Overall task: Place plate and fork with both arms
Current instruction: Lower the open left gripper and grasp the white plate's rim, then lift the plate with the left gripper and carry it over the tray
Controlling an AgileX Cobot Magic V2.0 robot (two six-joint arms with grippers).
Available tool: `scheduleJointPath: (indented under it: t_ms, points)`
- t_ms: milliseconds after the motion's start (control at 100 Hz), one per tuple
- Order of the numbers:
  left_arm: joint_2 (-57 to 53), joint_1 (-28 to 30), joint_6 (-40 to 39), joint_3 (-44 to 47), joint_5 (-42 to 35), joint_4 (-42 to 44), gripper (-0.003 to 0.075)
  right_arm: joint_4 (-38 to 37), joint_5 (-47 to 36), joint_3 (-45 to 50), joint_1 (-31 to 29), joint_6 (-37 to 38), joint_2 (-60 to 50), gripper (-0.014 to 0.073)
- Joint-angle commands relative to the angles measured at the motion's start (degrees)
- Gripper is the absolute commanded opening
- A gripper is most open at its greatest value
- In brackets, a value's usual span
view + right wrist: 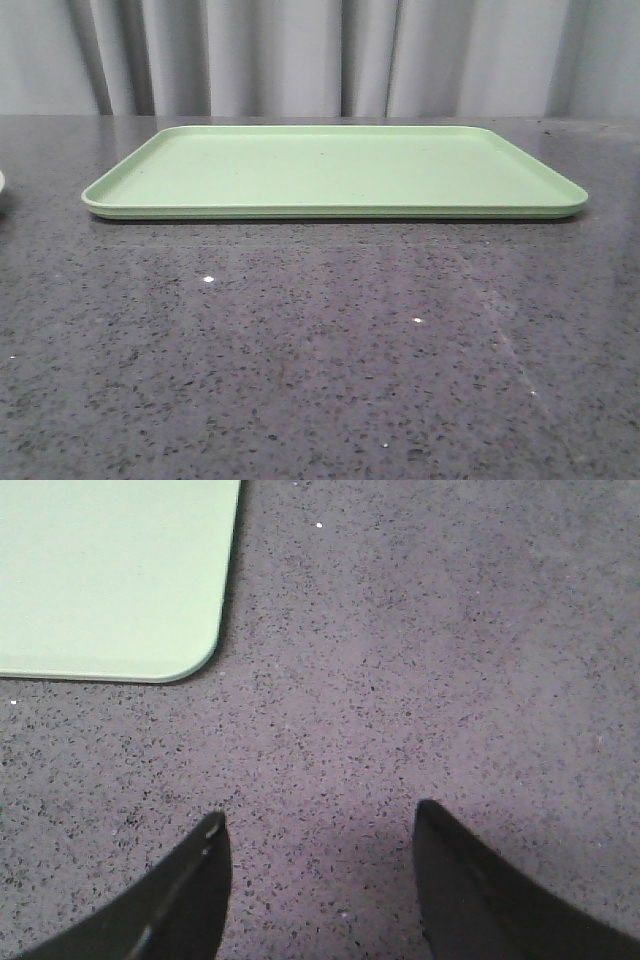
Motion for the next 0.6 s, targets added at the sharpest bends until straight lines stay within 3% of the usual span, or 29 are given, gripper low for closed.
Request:
scheduleJointPath:
  t_ms: [0,260,590]
  points:
    - [-2.3,2.1,5.1,-1.6,-0.5,-9.1,-0.0019,-0.3,-3.7,-2.0,0.0,-0.1,0.4,0.042]
    - [-2.8,4.8,11.8,-1.6,3.6,-24.2,-0.002,-0.3,-3.7,-2.0,0.0,-0.1,0.4,0.042]
    - [-2.8,1.2,11.9,-1.9,3.8,-28.6,-0.0021,-0.3,-3.7,-2.0,0.0,-0.1,0.4,0.042]
